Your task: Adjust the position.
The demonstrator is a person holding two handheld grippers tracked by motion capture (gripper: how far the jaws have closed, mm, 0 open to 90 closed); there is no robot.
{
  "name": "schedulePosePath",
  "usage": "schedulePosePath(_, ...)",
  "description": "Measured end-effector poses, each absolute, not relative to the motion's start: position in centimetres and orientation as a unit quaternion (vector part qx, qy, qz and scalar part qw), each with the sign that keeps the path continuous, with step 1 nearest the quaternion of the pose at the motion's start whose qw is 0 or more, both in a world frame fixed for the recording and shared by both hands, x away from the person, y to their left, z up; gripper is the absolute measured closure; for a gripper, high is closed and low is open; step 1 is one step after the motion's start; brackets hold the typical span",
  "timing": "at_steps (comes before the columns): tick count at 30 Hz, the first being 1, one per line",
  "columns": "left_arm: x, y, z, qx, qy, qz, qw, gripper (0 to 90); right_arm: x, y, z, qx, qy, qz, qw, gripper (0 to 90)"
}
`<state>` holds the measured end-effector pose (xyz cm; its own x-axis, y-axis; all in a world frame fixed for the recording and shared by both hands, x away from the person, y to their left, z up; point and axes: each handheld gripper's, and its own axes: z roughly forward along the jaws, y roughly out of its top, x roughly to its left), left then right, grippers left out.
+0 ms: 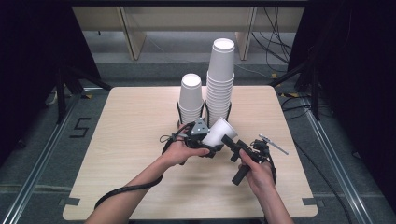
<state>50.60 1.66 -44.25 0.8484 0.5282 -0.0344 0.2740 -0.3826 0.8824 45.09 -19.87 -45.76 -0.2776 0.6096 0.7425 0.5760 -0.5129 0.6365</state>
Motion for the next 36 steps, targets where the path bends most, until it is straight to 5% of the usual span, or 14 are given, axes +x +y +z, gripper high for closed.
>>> schedulePosePath(9,50.5,1.3,-44.3,0.821,0.246,0.132,0.499,20.6,45.9,-19.0,-45.8,0.635,0.459,0.621,-0.031,0.6)
schedulePosePath(28,50.3,0.8,-44.4,0.823,0.24,0.137,0.496,20.6,48.0,-17.7,-46.4,0.659,0.438,0.611,-0.038,1.6)
schedulePosePath(36,50.2,0.7,-44.5,0.828,0.237,0.14,0.488,20.5,48.1,-17.6,-46.6,0.665,0.427,0.611,-0.039,11.3)
